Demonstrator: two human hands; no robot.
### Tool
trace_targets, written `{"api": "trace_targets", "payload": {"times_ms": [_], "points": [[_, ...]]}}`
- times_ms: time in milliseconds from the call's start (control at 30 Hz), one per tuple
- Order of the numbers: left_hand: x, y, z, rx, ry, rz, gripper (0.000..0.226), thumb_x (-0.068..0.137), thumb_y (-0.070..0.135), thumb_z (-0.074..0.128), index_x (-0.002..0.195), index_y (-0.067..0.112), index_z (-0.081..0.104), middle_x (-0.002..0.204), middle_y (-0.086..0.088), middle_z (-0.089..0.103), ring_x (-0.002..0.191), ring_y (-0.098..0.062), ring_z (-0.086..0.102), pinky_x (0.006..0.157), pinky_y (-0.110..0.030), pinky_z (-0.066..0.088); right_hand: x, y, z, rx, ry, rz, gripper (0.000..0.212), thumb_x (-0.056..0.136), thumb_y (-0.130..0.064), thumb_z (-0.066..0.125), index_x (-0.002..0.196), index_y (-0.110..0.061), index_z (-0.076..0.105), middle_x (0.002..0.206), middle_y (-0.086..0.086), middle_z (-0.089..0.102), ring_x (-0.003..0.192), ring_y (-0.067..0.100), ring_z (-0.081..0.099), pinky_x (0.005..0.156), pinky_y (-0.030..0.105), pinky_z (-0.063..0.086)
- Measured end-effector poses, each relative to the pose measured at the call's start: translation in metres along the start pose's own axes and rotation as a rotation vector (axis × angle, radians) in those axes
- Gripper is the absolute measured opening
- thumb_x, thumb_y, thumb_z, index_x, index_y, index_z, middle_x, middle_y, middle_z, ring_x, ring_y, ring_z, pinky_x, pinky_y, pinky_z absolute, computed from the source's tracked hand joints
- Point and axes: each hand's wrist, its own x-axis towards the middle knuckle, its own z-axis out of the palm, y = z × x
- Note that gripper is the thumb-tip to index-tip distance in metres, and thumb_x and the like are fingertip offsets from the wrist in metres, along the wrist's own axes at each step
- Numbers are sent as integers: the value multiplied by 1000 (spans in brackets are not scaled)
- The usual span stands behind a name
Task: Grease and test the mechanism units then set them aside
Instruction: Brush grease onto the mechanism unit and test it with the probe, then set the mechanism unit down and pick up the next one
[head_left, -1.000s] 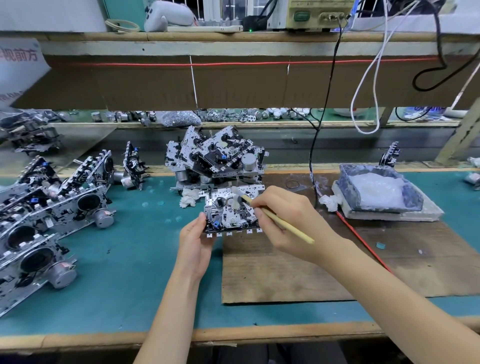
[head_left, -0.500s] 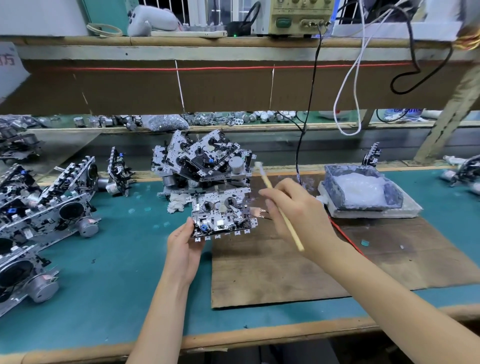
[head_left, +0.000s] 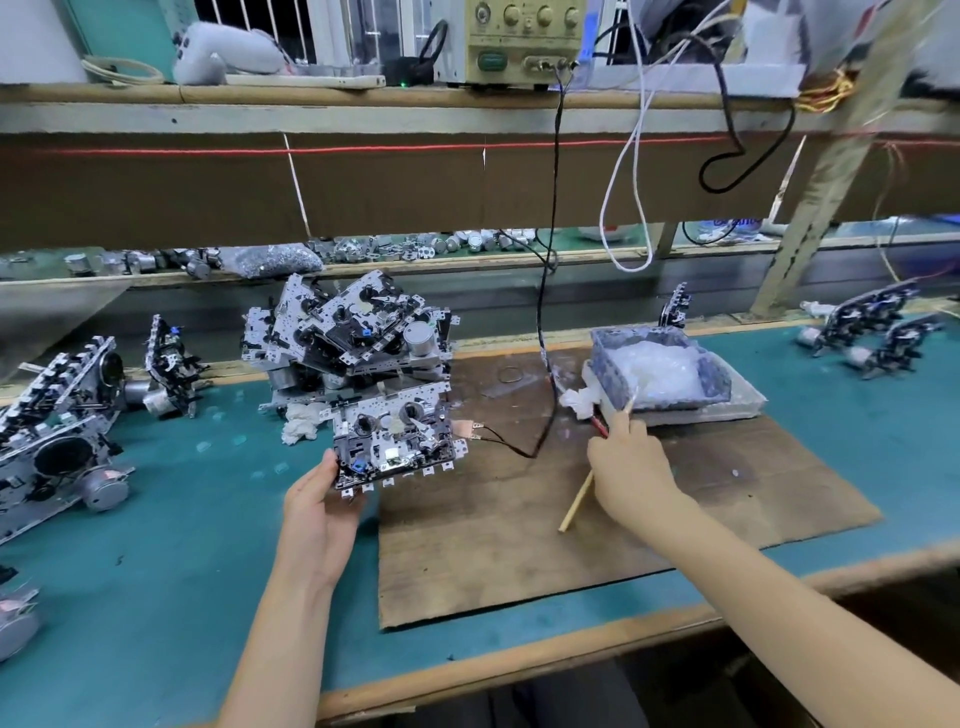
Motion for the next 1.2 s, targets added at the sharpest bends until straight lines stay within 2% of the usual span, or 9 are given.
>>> {"api": "trace_targets", "payload": {"times_ms": [200, 300, 400, 533, 700, 767, 933, 1100, 1200], "points": [[-4, 3, 5, -36, 8, -9, 58, 100, 9, 34, 63, 16, 77, 76, 1, 73, 69, -9, 69, 62, -22, 57, 0, -11, -17, 498, 334, -180, 25, 91, -10, 46, 107, -6, 65, 101, 10, 54, 97, 25, 51, 80, 33, 39], [-4, 3, 6, -60, 35, -9, 57, 100, 9, 35, 61, 15, 77, 73, 0, 73, 66, -9, 69, 59, -23, 56, -11, -37, -26, 829, 136, -494, 26, 91, -13, 50, 89, 7, 66, 84, 18, 63, 82, 24, 56, 78, 34, 43], [-3, 4, 6, -92, 47, -10, 54, 99, 11, 37, 63, 14, 77, 75, -2, 73, 67, -11, 69, 59, -25, 57, -19, -74, -24, 932, -82, -628, 31, 98, -21, 41, 106, 0, 63, 91, 9, 58, 82, 14, 50, 80, 23, 40], [-2, 4, 5, -97, 30, -29, 44, 94, 17, 41, 72, 11, 78, 84, -6, 73, 74, -14, 69, 68, -25, 56, -20, -125, -17, 1274, -197, -512, 25, 100, -23, 36, 80, -13, 47, 87, -5, 39, 93, 18, 47, 99, 39, 39], [-3, 5, 6, -59, -31, -65, 35, 83, 27, 48, 81, 12, 79, 93, -10, 73, 85, -21, 70, 75, -33, 56, -26, -172, -7, 1774, -79, -281, 9, 96, -21, 48, 100, -20, 56, 121, 2, 43, 100, -7, 47, 90, 4, 36], [-4, 5, 6, -37, -60, -53, 34, 81, 28, 49, 82, 12, 79, 93, -10, 73, 85, -20, 70, 70, -28, 57, -29, -182, -6, 1904, -30, -201, 11, 94, -20, 50, 104, -22, 56, 123, 1, 44, 104, -5, 48, 92, 8, 38], [-4, 5, 8, -18, -79, -71, 31, 78, 24, 51, 84, 7, 76, 91, -12, 73, 80, -21, 70, 69, -27, 57, -30, -185, -14, 1987, 91, -125, 9, 94, -13, 50, 95, -20, 56, 117, 13, 55, 110, 19, 54, 99, 33, 42], [-6, 4, 12, -80, -123, -111, 28, 75, 28, 55, 82, 13, 78, 94, -6, 73, 84, -17, 68, 77, -29, 56, -33, -166, -27, 1827, 238, -266, 15, 93, -8, 50, 89, -21, 53, 103, 12, 56, 82, -6, 53, 73, 5, 39], [-2, 7, 9, -178, -37, -132, 31, 85, 31, 50, 80, 13, 75, 95, -2, 71, 86, -17, 66, 77, -30, 53, -31, -149, -45, 1728, 348, -339, 18, 92, -7, 51, 86, -24, 51, 97, 7, 54, 85, 2, 54, 78, 15, 39]]}}
